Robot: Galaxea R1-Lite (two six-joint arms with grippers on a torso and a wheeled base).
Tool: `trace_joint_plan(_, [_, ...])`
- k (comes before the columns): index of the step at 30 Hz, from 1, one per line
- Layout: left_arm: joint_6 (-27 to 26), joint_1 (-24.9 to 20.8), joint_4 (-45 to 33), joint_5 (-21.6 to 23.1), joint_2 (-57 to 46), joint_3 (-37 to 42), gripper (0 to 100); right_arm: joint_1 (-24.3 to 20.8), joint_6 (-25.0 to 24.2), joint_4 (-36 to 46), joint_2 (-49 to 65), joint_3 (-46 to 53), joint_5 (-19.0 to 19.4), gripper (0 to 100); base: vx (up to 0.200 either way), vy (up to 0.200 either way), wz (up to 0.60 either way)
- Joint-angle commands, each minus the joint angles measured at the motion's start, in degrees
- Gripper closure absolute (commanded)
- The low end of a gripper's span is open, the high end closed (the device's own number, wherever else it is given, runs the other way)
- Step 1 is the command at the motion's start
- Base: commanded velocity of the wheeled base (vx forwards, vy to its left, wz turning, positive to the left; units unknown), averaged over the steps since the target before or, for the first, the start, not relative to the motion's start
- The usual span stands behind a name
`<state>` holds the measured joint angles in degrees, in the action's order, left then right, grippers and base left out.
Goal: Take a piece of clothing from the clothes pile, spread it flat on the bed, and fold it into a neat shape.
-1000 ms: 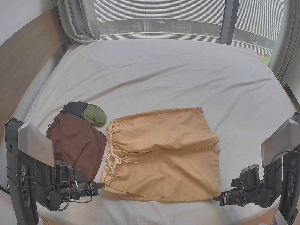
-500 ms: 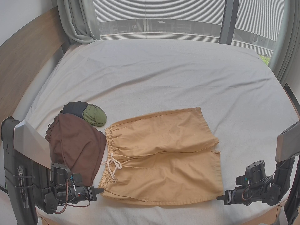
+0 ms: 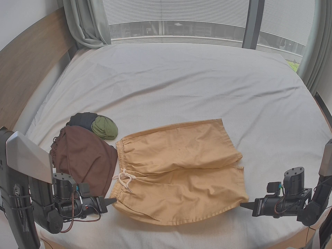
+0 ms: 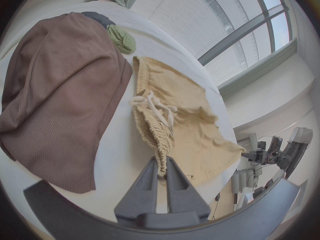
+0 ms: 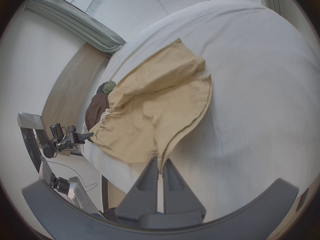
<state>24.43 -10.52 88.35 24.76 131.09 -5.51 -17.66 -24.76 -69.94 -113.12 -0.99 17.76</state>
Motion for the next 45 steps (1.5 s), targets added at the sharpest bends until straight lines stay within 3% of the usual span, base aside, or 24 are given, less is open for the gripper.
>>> trace_joint_plan(1, [1.06, -0.73, 0.16, -0.06, -3.03, -1.26, 100, 0.09, -0.03, -0.73, 2.55, 0.64, 0.17, 100, 0.000, 0.000, 0.00])
trace_joint_plan(2, [1.06, -0.73, 0.16, -0.06, -3.03, -1.26, 100, 0.09, -0.03, -0.73, 2.55, 0.64, 0.17, 100, 0.000, 0.000, 0.00])
trace_joint_plan(4, [6.77, -0.91, 0.16, 0.03, -6.46, -3.63, 100, 0.17, -0.29, -3.98, 2.46, -0.16, 1.57, 100, 0.000, 0.000, 0.00])
trace_joint_plan(11, [12.40, -3.37, 0.16, -0.59, -8.48, -6.44, 100, 0.26, -5.48, -4.68, 2.20, -3.23, 2.80, 100, 0.000, 0.000, 0.00])
trace_joint_plan(22, [14.15, -0.82, 0.16, -1.64, -7.86, -10.13, 100, 3.69, -5.74, -4.68, 2.37, -4.81, 5.18, 100, 0.000, 0.000, 0.00])
trace_joint_plan(45, [15.91, 0.68, 0.16, -2.70, -8.21, -12.77, 100, 3.69, -7.94, -4.77, 7.21, -9.65, 5.18, 100, 0.000, 0.000, 0.00])
